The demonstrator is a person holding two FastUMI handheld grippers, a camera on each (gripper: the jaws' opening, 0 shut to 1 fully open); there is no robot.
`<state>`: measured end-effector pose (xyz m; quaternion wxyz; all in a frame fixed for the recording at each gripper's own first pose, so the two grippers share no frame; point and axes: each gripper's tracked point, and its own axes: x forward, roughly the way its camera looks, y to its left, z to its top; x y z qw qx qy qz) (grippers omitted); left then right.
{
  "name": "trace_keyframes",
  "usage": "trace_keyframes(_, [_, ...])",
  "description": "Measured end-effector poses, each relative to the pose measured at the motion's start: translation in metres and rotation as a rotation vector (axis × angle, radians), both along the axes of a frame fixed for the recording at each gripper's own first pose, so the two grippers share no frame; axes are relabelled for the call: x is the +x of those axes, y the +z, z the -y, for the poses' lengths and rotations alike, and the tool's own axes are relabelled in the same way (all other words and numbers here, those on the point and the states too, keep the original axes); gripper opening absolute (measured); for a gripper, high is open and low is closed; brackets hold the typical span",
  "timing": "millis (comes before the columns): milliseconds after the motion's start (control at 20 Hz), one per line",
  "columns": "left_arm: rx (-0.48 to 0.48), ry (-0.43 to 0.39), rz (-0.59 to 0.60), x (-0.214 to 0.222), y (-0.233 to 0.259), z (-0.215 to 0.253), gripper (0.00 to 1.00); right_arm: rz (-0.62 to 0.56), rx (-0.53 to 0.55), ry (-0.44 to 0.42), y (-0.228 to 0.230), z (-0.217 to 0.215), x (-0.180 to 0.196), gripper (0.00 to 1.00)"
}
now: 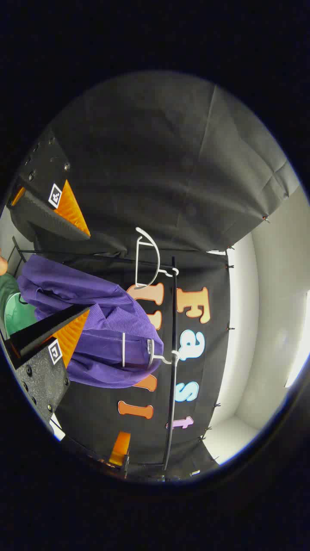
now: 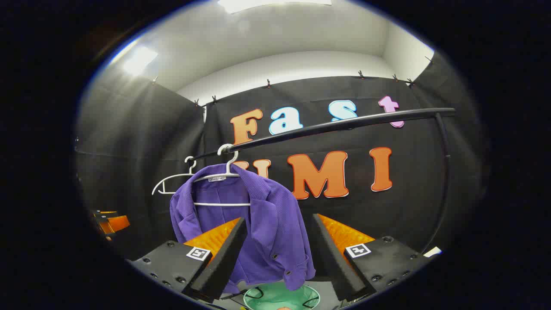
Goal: Grasp the clothes on the hanger with both hands and then place them into the laundry hamper below.
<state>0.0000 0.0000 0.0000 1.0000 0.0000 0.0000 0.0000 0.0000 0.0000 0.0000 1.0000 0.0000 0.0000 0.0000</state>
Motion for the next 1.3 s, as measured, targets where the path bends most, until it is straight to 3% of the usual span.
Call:
trace_keyframes(150, [0.040,0.060,0.039,0.000,0.014,-0.009,0.95,0.015,-0.011,0.050,0.005,-0.007,0.010,0.98])
trace_keyframes(250, [0.032,0.087,0.058,0.009,0.020,-0.006,0.92,0.024,-0.024,0.082,0.004,-0.011,0.018,0.94])
trace_keyframes(400, [0.038,0.119,0.071,0.019,0.019,-0.002,0.95,0.010,0.004,0.127,-0.007,-0.014,0.027,0.94])
trace_keyframes(450, [0.034,0.115,0.059,0.020,0.016,0.002,0.95,0.011,0.018,0.132,-0.009,-0.012,0.029,0.99])
trace_keyframes(550, [0.000,0.096,0.033,0.021,0.011,0.013,0.92,0.016,0.037,0.134,-0.009,-0.007,0.030,0.94])
trace_keyframes(600, [-0.009,0.092,0.023,0.019,0.009,0.017,0.92,0.017,0.041,0.132,-0.010,-0.004,0.030,1.00])
trace_keyframes(850, [0.025,0.125,0.007,0.025,0.000,0.016,0.95,0.011,0.065,0.127,-0.019,-0.002,0.024,0.98])
trace_keyframes(900, [0.028,0.120,0.000,0.029,-0.004,0.021,0.92,0.011,0.062,0.127,-0.022,-0.002,0.024,0.98])
trace_keyframes(1150, [0.014,0.084,-0.036,0.046,-0.026,0.048,0.92,0.005,0.010,0.101,-0.041,-0.011,0.027,0.98])
trace_keyframes(1300, [0.033,0.071,-0.059,0.057,-0.043,0.063,0.99,-0.006,-0.009,0.099,-0.054,-0.023,0.035,0.98])
